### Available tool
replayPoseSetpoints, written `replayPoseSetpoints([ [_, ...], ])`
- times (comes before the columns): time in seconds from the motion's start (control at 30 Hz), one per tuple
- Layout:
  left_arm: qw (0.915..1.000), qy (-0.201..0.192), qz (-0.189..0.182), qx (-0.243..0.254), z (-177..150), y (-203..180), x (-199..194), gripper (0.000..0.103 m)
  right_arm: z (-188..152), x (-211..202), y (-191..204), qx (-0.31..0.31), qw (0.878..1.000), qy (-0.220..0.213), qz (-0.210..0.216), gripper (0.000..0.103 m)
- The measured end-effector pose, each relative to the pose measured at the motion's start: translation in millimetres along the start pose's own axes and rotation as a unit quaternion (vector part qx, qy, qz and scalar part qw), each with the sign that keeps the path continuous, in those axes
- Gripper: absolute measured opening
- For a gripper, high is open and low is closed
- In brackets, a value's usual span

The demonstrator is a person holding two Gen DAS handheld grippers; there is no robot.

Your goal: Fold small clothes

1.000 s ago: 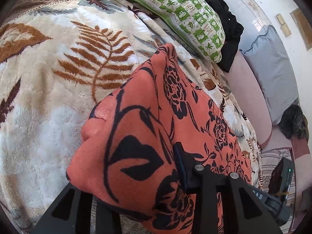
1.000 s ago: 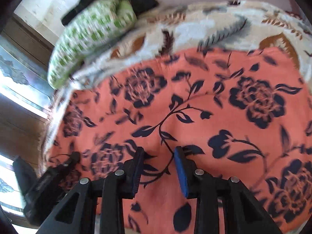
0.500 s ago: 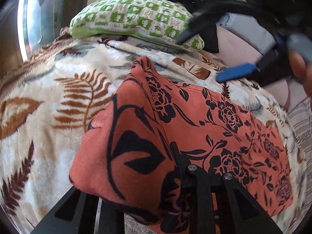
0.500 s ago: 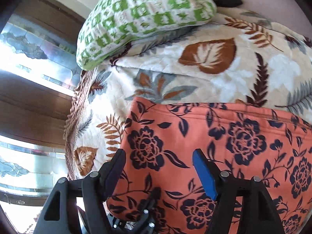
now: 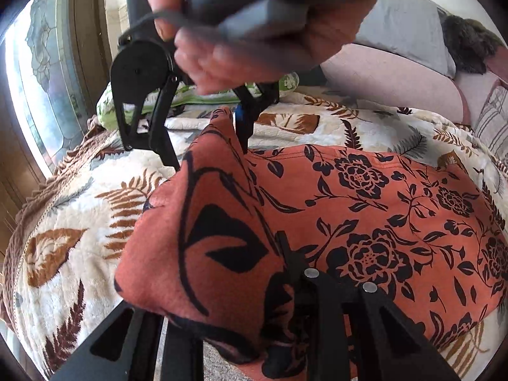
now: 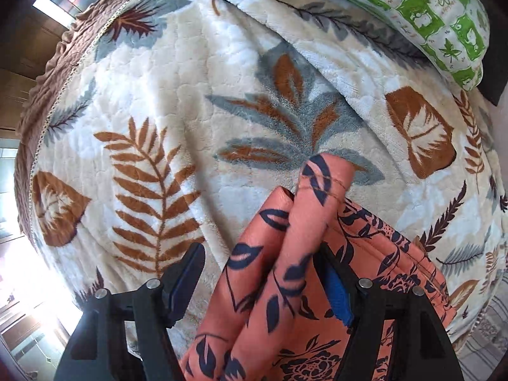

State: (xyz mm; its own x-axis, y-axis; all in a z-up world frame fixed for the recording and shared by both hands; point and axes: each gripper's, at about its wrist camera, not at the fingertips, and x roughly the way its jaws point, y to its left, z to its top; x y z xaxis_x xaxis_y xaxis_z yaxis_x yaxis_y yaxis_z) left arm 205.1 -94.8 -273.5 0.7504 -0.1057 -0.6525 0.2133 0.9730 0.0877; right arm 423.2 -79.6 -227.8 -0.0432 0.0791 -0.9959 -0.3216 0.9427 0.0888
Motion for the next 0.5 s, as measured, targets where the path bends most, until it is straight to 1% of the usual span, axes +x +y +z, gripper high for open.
replayPoseSetpoints([
  [0.03, 1.0, -0.005, 0.0, 0.008, 0, -3, -2, 0.024, -3, 1, -7, 0.012, 1.0, -0.012, 0.004, 0.048],
  [0.07, 0.9999, -0.009, -0.003, 0.013, 0, -6, -4, 0.024, -7, 1, -15, 0.02, 1.0, -0.019, 0.006, 0.039],
  [0.1, 0.9998, -0.013, -0.004, 0.017, 1, -8, -5, 0.024, -12, -1, -23, 0.023, 0.999, -0.031, 0.012, 0.035],
  [0.13, 0.9996, -0.018, -0.006, 0.02, 1, -12, -6, 0.024, -19, -6, -30, 0.02, 0.998, -0.051, 0.016, 0.026],
  [0.23, 0.9984, -0.035, -0.021, 0.04, 4, -27, -13, 0.024, -47, -24, -61, 0.026, 0.994, -0.099, 0.021, 0.017],
  [0.37, 0.9934, -0.065, -0.049, 0.081, 7, -58, -26, 0.024, -90, -49, -116, 0.056, 0.984, -0.158, 0.055, 0.016],
  [0.5, 0.9858, -0.087, -0.083, 0.117, 10, -97, -40, 0.024, -125, -60, -162, 0.092, 0.971, -0.204, 0.085, 0.016],
])
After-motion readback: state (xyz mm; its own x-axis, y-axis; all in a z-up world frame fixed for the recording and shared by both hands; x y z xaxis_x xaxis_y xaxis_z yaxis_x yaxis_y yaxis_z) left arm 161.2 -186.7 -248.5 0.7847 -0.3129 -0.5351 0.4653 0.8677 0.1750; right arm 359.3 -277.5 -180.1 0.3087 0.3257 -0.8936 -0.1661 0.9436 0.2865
